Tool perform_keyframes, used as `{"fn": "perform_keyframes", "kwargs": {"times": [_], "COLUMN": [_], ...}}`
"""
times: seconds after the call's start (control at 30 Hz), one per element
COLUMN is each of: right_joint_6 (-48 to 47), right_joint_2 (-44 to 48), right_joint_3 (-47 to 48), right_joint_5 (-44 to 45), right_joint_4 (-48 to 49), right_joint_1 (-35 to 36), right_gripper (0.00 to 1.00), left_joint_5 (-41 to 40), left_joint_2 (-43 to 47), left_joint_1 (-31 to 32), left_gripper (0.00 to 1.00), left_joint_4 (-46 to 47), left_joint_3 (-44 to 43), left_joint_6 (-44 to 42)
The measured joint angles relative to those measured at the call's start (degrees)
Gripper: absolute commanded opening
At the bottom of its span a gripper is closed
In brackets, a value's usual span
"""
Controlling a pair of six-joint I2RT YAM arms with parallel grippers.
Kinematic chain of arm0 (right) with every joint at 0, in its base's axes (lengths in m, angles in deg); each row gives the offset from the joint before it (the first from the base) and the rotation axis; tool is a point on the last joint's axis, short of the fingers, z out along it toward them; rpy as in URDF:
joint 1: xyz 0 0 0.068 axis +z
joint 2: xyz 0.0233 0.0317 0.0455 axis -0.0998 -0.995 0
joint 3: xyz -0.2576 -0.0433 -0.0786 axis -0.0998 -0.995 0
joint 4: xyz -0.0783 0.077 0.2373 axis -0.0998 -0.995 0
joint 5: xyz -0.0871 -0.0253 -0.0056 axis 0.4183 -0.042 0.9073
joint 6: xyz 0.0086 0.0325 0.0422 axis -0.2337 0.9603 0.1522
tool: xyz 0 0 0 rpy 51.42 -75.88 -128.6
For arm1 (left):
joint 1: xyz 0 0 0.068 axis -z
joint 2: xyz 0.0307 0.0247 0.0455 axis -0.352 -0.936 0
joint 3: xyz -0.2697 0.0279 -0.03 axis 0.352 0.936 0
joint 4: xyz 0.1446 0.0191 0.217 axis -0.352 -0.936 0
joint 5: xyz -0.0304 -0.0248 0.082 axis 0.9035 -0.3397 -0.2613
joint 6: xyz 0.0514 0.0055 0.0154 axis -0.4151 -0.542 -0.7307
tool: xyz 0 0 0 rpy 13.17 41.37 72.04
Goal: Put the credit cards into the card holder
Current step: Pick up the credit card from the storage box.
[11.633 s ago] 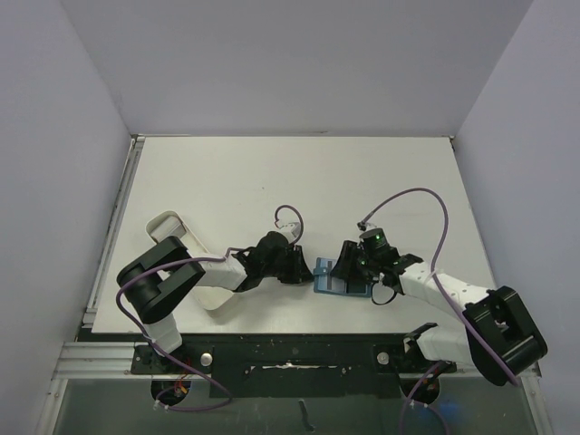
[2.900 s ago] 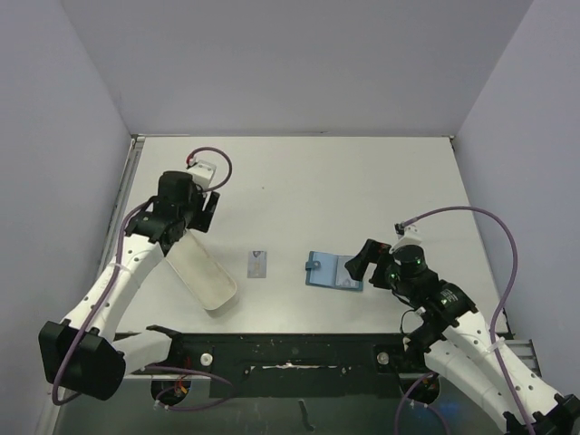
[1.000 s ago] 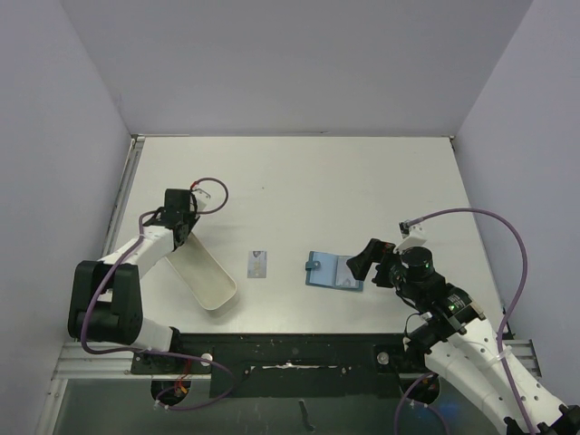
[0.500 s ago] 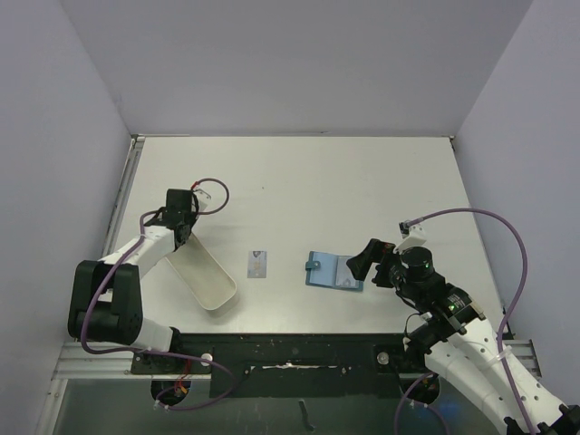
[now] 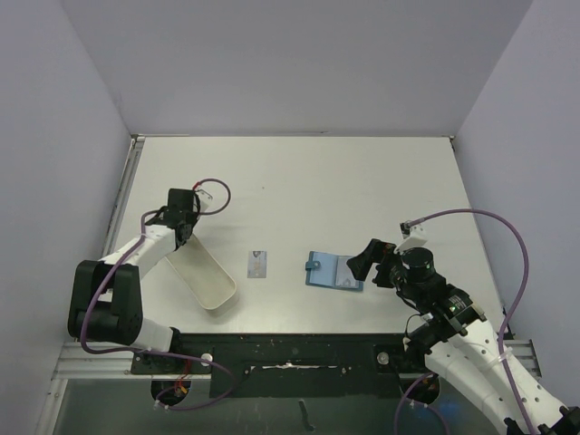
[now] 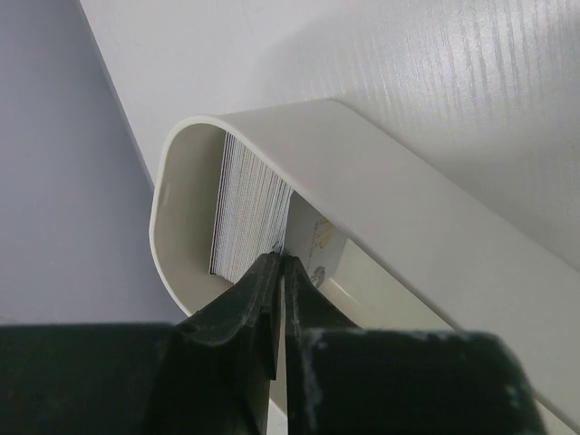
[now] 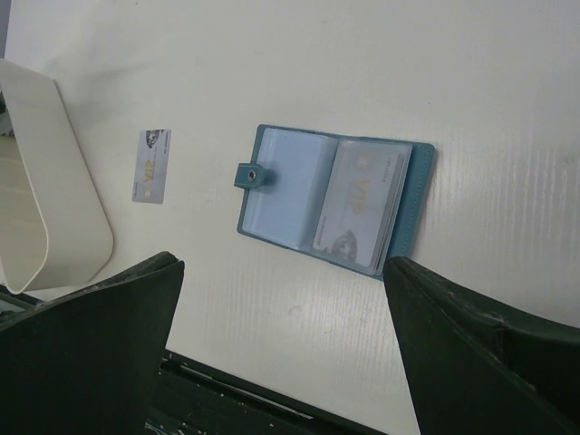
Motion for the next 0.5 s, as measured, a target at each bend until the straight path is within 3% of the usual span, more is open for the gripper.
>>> {"fn": "perform_keyframes", "kwargs": {"times": [0.5], "right_joint_6": [0.3], "right_joint_2": [0.4], "right_joint_3": [0.0], "right_joint_5": [0.0], "right_joint_4": [-0.1], "right_joint_1": [0.0], "right_gripper": [0.98], "left_joint_5": [4.1], "left_joint_2": [3.7], "left_joint_1": [0.3], "left_gripper": [0.0], "left_joint_4": [-9.9], "left_joint_3": [-5.3], "left_joint_6": [5.4]}}
